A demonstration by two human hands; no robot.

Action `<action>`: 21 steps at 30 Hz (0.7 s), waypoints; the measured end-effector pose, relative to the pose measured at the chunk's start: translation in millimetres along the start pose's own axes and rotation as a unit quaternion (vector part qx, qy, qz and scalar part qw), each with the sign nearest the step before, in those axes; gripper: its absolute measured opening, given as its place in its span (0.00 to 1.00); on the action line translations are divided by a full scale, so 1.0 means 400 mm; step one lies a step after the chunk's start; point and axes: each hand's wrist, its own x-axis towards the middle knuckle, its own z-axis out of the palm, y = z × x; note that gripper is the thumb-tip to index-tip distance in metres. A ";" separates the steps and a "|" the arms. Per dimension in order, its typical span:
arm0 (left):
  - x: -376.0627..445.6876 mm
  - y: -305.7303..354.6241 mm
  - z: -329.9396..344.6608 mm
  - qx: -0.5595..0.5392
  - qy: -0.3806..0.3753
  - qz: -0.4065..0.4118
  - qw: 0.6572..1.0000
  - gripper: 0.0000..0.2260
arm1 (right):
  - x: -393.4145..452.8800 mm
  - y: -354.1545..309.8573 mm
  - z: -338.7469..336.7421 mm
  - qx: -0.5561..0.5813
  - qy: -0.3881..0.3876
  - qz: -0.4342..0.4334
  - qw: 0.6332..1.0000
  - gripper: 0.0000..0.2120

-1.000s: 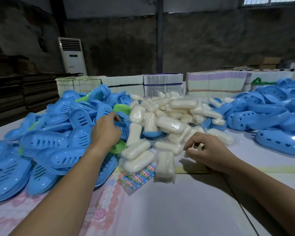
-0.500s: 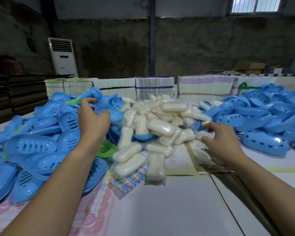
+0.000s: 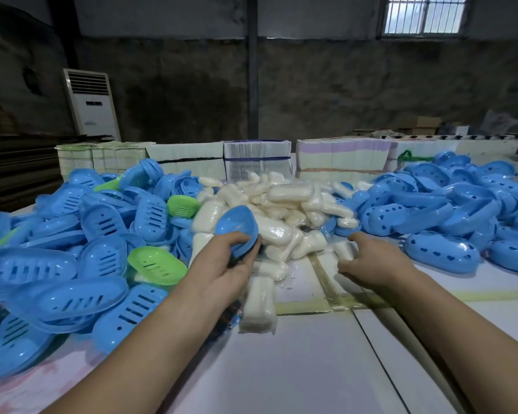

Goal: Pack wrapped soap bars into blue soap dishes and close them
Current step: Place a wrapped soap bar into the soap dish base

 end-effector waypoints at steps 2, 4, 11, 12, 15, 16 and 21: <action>-0.006 -0.007 0.000 0.010 -0.033 -0.021 0.999 0.10 | -0.007 -0.008 0.001 0.027 -0.028 0.015 0.999 0.38; -0.009 -0.019 -0.005 0.001 -0.071 -0.056 0.996 0.10 | -0.020 -0.018 -0.014 0.155 -0.050 0.031 0.986 0.35; 0.011 -0.049 -0.026 0.089 -0.118 -0.077 0.986 0.14 | -0.081 -0.102 -0.055 0.504 -0.015 -0.052 0.862 0.13; 0.012 -0.050 -0.026 0.110 -0.123 -0.073 0.984 0.14 | -0.090 -0.116 -0.054 0.517 -0.008 -0.073 0.853 0.12; 0.024 -0.063 -0.028 0.164 -0.123 -0.050 0.977 0.22 | -0.115 -0.146 -0.054 0.509 0.012 -0.139 0.849 0.11; 0.025 -0.068 -0.028 0.179 -0.127 -0.037 0.975 0.23 | -0.123 -0.152 -0.056 0.508 0.018 -0.163 0.846 0.11; 0.024 -0.083 -0.033 0.222 -0.148 0.012 0.964 0.16 | -0.136 -0.154 -0.051 0.468 0.043 -0.191 0.862 0.11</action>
